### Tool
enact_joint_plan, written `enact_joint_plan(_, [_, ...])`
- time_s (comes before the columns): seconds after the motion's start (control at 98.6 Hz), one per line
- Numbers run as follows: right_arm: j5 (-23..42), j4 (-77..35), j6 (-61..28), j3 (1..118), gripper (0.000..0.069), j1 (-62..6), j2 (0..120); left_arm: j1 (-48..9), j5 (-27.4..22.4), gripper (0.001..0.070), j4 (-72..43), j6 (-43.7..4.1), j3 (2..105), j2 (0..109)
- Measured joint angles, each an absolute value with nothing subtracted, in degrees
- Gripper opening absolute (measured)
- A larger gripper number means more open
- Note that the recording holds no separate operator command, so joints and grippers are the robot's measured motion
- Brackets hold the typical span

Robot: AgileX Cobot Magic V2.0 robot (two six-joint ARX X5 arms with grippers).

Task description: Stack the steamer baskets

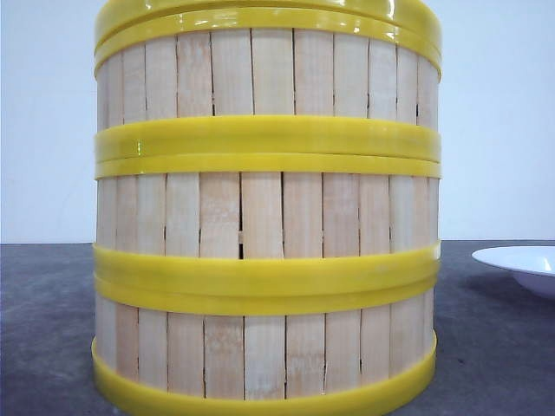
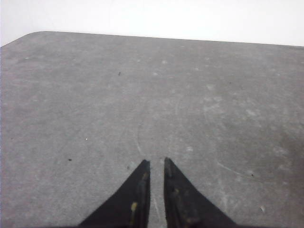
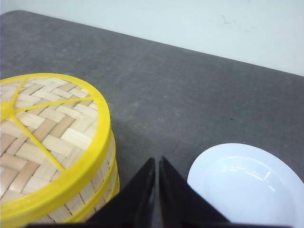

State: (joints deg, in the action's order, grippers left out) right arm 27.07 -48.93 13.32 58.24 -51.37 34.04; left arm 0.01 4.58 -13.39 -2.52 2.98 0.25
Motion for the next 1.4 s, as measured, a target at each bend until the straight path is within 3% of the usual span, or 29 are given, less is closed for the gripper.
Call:
enact_joint_plan(0.538, [28.2,-48.6,12.1,58.2,0.0010,-50.0,33.9,0.0,4.6,0.0026,-13.4,-2.5,3.0,0.3])
enact_joint_plan(0.71, [27.5,-45.2,10.5,58.2,0.0010,-40.5,33.6,0.0,4.6,0.0026,-13.4,-2.5,3.0,0.3])
enact_joint_plan(0.964, [17.2,-39.8,5.3,56.1,0.0010,-17.9,31.6,0.0,4.6,0.0026,-13.4,-2.5,3.0,0.3])
enact_joint_plan(1.136, [11.2,-33.8,1.5,48.0,0.0010,-5.2,26.0,0.0,4.6,0.0026,-13.4,-2.5,3.0,0.3])
enact_joint_plan(1.146, [3.9,-21.5,0.2,21.7,0.0010,-0.2,10.8,0.0,4.6,0.0026,-13.4,-2.5,3.0,0.3])
enact_joint_plan(1.4, [2.7,-15.6,0.2,9.6,0.0010,-0.2,4.8,0.0,4.6,0.0026,-13.4,-2.5,3.0,0.3])
